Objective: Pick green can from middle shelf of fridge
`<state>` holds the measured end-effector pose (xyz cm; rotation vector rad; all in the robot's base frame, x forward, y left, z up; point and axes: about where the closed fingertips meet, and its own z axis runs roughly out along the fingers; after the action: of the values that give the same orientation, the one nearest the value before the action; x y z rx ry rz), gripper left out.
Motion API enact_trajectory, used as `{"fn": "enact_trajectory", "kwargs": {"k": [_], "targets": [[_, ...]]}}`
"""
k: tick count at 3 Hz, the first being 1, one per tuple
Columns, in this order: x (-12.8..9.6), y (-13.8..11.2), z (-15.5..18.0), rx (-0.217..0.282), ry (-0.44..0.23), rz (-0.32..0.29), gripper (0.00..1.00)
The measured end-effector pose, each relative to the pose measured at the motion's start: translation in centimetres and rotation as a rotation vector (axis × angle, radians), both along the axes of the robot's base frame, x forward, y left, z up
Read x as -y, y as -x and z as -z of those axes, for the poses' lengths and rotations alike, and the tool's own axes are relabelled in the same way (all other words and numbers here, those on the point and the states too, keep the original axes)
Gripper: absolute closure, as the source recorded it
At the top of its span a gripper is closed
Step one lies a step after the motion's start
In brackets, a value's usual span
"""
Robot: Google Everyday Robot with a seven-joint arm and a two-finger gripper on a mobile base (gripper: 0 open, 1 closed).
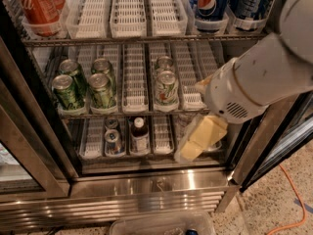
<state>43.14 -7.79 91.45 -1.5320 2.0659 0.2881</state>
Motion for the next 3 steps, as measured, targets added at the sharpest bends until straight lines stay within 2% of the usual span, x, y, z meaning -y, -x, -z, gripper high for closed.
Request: {"fn": "enact_trajectory", "kwargs": {"k": [1, 2, 3], "targets": [[-3.2, -0.4, 2.2, -0.007, -0.102, 0.031, 0.00], [-7.0, -0.6, 3.8, 0.011, -0.187, 0.012, 0.00], [-10.8, -1.1, 5.9, 0.012, -0.232, -0.011, 0.00]]}}
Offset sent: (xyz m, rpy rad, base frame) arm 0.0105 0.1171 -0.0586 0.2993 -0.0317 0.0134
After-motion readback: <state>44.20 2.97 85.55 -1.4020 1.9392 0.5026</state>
